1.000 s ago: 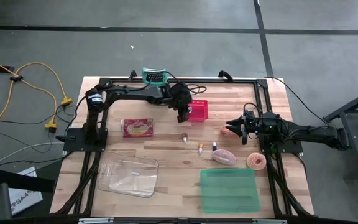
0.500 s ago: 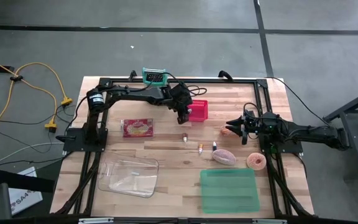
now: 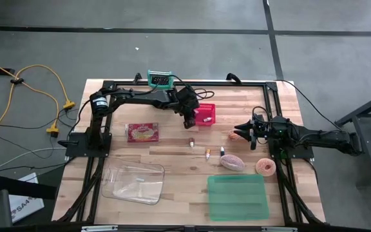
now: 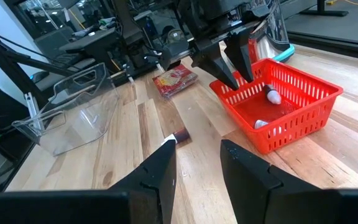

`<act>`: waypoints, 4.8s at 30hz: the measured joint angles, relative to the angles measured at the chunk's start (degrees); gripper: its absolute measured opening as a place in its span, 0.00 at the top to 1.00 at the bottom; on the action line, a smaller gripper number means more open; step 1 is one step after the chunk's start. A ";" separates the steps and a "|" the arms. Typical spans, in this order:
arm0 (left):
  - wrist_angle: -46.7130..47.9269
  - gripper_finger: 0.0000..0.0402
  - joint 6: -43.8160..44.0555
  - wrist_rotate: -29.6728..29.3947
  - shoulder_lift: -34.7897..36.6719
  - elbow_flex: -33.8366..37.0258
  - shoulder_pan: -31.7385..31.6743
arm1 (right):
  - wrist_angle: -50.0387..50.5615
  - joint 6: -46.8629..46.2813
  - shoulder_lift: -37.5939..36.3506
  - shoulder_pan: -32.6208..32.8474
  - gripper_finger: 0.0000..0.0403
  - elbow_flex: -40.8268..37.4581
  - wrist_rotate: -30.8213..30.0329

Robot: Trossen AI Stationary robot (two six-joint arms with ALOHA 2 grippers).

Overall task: Pick & Place Food Item
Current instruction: Put the food coloring into the red bin

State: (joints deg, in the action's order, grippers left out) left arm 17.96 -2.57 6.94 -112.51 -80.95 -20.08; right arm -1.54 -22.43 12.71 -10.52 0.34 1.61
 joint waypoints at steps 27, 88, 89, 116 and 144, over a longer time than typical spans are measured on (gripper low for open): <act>1.64 0.69 -0.19 -1.76 8.28 0.04 4.83 | 0.02 0.01 0.00 0.01 0.72 -0.01 -0.02; 11.78 0.69 75.04 -1.26 0.27 -0.31 12.90 | 0.00 0.01 0.00 0.01 0.72 0.00 0.04; 10.32 0.69 75.03 -1.05 -0.13 -0.36 12.92 | -0.01 -0.01 -0.02 0.02 0.72 -0.02 0.04; 8.61 0.69 75.61 0.46 -1.88 -0.37 12.63 | -0.22 -0.01 0.00 0.02 0.72 0.00 0.02; 11.88 0.69 75.45 -0.41 -2.03 -2.21 12.63 | -0.24 -0.01 0.00 0.02 0.72 0.00 0.02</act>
State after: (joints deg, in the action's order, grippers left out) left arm 29.83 72.88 6.53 -114.54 -83.15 -7.44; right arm -1.78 -22.44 12.71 -10.50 0.34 1.63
